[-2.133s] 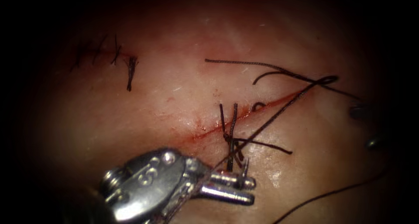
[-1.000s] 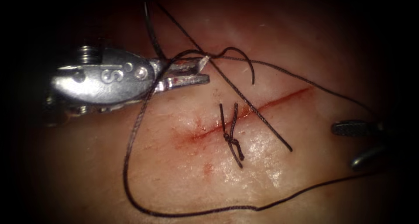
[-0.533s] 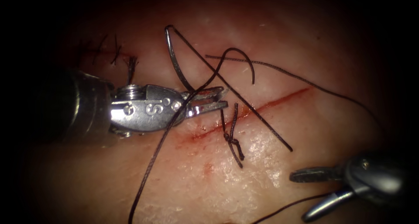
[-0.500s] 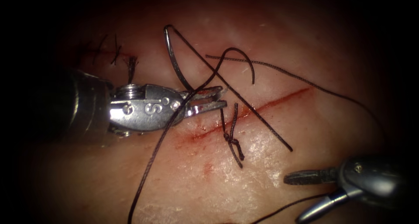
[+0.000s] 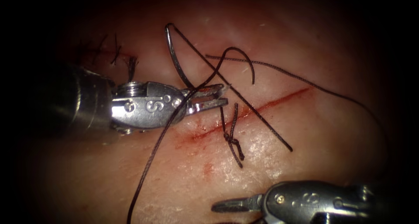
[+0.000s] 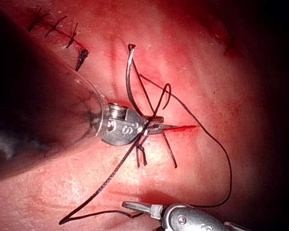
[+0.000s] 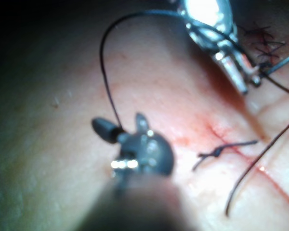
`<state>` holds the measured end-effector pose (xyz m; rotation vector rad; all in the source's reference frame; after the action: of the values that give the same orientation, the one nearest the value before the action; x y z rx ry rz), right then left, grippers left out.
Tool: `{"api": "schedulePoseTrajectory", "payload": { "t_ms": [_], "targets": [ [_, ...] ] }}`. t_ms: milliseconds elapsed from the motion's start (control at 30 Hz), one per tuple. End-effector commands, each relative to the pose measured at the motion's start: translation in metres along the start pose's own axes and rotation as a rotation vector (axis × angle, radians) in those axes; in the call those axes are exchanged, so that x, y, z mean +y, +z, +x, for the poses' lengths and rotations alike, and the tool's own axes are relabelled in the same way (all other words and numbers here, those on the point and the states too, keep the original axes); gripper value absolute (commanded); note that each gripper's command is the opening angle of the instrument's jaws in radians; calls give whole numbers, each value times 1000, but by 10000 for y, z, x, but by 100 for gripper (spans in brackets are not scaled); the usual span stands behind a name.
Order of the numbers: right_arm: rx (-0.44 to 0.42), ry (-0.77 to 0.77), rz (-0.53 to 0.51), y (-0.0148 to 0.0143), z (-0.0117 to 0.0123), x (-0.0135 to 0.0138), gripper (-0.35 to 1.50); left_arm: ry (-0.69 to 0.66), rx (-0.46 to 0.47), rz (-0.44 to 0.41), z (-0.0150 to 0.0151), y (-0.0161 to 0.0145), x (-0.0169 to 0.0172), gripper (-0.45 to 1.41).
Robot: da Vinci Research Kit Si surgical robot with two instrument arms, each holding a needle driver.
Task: Wound Closure
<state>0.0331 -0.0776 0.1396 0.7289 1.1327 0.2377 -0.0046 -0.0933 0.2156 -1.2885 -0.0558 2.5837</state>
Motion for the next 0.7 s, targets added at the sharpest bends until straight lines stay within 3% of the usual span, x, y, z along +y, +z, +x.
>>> {"api": "schedulePoseTrajectory", "payload": {
  "t_ms": [33, 200, 300, 333, 500, 600, 700],
  "targets": [
    [32, 4, -1, 3, 4, -3, 125, 12, -27, -23, -18, 6, 16, -45],
    [35, 6, -5, -5, 5, -5, 125, 26, -178, -122, -84, -4, 37, -45],
    [57, 20, -64, -21, 14, 4, 123, 17, -210, -149, -108, -20, 37, -45],
    [75, 12, -136, -37, 19, 16, 123, 11, -214, -144, -118, -34, 34, -45],
    [60, 14, -174, -71, 3, 34, 123, 4, -234, -118, -127, -69, 22, -45],
    [-25, 1, -190, -88, -29, 30, 123, -23, -245, -93, -120, -86, 8, -45],
    [-42, -2, -222, -92, -48, 40, 122, -36, -230, -70, -110, -86, 1, -45]
  ]
}}
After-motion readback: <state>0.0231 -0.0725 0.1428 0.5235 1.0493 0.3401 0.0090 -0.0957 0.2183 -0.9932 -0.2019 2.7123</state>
